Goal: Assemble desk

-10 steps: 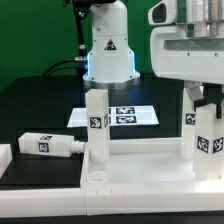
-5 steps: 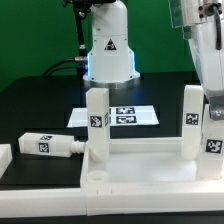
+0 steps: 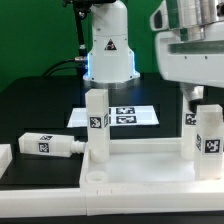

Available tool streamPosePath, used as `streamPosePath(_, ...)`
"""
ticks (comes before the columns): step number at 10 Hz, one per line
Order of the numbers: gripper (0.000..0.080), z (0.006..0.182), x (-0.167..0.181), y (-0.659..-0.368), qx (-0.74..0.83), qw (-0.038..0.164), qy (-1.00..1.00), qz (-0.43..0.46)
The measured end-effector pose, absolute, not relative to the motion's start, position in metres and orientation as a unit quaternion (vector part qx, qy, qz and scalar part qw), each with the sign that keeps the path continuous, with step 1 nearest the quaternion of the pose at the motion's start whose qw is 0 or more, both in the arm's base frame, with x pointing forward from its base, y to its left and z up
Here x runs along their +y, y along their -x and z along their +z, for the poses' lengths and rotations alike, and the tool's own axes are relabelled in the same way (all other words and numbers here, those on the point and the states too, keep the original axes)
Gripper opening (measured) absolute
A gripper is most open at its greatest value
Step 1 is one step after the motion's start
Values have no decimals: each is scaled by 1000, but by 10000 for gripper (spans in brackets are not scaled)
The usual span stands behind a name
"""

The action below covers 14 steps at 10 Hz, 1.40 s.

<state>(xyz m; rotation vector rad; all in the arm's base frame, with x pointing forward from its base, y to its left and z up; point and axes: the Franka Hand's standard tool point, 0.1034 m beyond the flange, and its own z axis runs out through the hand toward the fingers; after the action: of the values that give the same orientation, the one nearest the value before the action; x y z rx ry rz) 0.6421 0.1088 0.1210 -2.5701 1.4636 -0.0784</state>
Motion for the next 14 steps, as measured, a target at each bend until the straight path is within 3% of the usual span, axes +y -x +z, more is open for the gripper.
streamPosePath(4,649,119,110,-640,368,84,926,-28)
streamPosePath(5,649,118,111,-639,323,76,943,-31)
streamPosePath(6,649,112,113,-637,225,47,972,-39)
streamPosePath(7,649,109,111,-636,186,40,981,-40)
streamPosePath(8,604,109,109,-637,188,40,980,-42)
streamPosePath(10,307,108,110,-637,189,40,980,-41)
streamPosePath(14,285,109,112,-636,402,47,914,-29)
